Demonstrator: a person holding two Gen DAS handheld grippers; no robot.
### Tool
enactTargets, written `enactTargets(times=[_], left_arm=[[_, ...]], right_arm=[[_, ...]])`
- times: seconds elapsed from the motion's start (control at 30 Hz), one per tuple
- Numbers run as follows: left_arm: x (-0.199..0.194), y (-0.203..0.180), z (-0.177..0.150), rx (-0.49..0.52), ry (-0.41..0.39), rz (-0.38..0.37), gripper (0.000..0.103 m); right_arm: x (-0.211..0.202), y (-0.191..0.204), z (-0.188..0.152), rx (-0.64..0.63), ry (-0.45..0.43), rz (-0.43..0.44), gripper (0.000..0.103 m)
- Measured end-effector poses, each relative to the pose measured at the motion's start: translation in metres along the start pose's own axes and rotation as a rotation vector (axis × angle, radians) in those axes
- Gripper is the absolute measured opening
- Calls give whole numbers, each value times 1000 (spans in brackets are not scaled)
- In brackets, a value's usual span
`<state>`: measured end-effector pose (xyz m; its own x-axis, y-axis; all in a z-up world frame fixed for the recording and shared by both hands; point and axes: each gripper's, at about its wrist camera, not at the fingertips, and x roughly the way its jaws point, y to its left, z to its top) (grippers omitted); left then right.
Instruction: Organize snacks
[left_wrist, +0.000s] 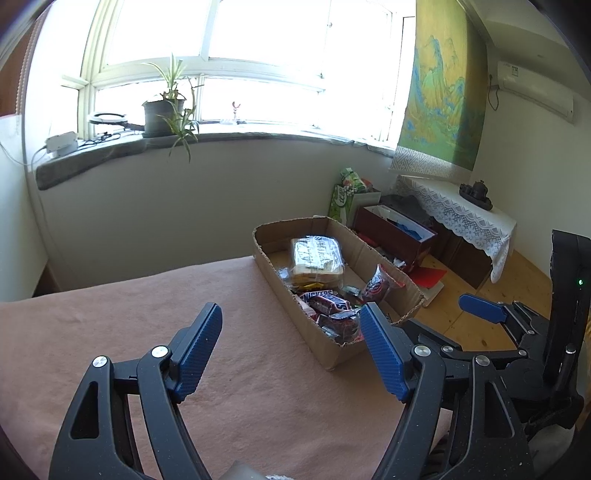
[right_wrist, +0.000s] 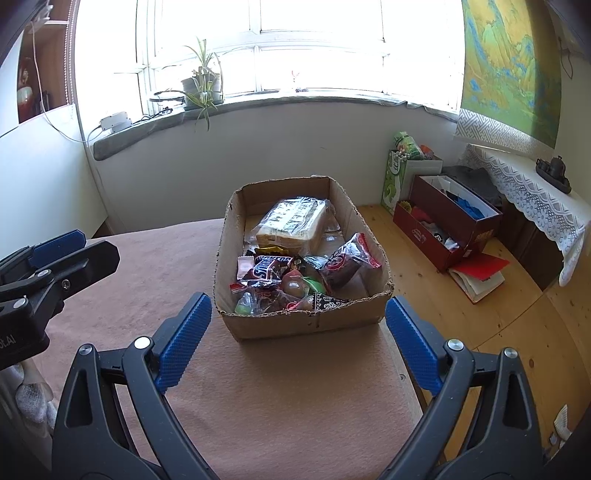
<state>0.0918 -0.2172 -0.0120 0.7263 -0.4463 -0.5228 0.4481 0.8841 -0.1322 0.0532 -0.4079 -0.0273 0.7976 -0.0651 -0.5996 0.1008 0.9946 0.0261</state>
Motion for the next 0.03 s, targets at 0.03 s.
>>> enactTargets(times=[0.03], left_arm=[[-1,2,-1,1,2,2,77]], right_arm=[[0,1,0,0,2,-2,97]])
